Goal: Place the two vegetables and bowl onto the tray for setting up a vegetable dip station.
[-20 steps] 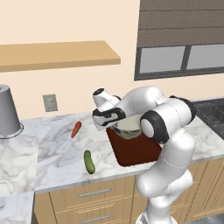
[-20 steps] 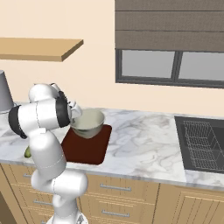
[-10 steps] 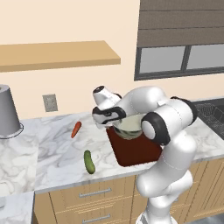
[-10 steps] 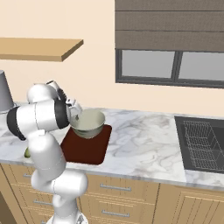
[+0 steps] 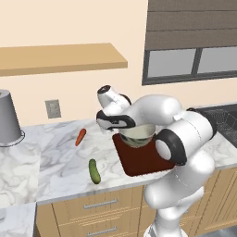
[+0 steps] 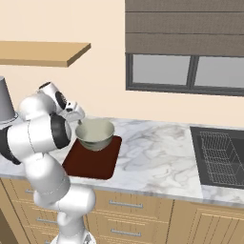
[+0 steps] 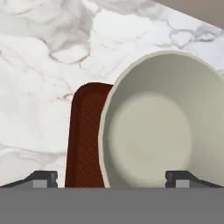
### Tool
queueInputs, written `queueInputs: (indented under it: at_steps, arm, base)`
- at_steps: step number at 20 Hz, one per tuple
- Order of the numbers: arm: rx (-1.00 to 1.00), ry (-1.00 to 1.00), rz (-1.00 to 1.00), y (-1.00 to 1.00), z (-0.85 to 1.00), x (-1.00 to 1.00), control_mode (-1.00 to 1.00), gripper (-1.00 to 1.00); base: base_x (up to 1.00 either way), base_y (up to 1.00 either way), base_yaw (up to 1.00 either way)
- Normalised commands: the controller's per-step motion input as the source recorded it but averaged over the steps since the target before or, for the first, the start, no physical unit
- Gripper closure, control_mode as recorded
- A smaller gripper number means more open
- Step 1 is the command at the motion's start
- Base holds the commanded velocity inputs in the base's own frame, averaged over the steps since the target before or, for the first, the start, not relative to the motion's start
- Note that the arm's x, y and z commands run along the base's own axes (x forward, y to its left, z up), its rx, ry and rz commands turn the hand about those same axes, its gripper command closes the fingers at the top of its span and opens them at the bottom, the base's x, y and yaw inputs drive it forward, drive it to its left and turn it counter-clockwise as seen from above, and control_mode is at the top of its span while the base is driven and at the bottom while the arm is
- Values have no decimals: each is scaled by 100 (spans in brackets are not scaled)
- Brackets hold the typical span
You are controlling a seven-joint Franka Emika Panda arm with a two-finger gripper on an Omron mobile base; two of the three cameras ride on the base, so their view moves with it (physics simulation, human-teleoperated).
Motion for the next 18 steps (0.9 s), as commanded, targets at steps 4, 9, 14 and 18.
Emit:
queueInputs:
  at_steps: [4,9,14,18]
  arm:
    - [6,-12,-3,15,33,-24,-100,-100]
    - [13,-5,-9,18,27,-31,-100,-100]
    - [13,-1,-10,22,23,-30,-100,-100]
    - [10,0,-6,27,20,-22,-100,-100]
  base:
    - [0,0,0]
    - [0,0,0]
    - [0,0,0]
    - [0,0,0]
